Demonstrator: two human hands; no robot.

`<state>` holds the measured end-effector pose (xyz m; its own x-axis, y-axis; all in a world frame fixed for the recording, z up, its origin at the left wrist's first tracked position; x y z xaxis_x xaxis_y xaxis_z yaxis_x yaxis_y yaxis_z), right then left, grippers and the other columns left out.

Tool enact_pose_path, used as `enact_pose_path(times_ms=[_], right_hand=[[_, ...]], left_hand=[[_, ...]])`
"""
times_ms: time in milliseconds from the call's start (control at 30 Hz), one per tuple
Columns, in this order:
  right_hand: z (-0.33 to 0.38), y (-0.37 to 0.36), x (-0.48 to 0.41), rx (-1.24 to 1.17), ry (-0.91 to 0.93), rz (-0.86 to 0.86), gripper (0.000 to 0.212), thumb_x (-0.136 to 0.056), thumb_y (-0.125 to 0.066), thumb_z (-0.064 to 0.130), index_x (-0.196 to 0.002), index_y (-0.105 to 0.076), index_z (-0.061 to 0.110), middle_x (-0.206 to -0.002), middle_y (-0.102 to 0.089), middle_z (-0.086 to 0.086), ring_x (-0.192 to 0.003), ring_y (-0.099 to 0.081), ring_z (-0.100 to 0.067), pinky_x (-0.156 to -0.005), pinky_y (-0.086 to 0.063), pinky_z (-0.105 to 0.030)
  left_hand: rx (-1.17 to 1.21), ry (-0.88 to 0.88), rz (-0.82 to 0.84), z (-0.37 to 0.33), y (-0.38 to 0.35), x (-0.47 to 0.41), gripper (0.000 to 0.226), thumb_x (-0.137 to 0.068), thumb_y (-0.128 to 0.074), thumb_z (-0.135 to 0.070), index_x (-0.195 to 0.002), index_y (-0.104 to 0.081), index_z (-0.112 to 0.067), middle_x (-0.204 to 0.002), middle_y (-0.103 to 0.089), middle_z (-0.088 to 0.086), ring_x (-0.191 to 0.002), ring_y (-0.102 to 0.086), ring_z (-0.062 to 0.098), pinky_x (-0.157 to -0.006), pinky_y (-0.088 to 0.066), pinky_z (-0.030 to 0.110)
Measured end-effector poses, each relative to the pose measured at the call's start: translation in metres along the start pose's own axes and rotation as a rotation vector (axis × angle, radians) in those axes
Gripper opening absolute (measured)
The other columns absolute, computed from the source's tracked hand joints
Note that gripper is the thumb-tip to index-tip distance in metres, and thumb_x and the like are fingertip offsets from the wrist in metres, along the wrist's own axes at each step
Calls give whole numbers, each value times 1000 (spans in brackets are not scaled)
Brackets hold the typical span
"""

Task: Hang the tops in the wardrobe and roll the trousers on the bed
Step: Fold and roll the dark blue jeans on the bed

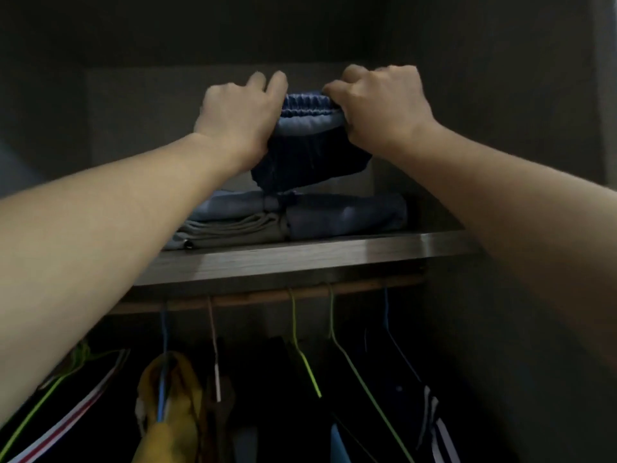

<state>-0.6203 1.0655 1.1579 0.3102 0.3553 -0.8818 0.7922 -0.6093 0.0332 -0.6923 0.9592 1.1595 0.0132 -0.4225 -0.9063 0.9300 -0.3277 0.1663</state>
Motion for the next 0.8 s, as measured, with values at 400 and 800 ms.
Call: enact_pose_path(times_ms=[400,800], right_hand=[[-15,-202,66,-289,-120,890,68,-79,-71,21,-141,-45,20,-139,-51,-14,-124,-54,-33,-101,-46,-37],[-17,-232,90,-374,-288,1144,101,-71,-64,47,-155,-7,40,-164,-3,3,-148,-14,-35,-114,-29,-51]], left_hand=[[349,-217,565,-97,-181,-25,57,-85,-63,-24,-132,-30,-19,-117,-56,17,-91,-52,34,-71,-38,40],[400,-236,937,-117,-202,2,67,-99,-44,-43,-149,-8,-14,-158,-24,14,-134,-37,34,-103,-34,40]])
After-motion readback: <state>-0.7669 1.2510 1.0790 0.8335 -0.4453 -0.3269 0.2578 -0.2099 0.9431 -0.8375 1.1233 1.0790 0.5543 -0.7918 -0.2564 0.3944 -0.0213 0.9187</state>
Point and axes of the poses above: each hand's wrist, its own x-axis away from the middle knuckle, its own y-axis out of the back of the hand, z = x × y, the point moved 9 cm from there along -x, towards the middle knuckle
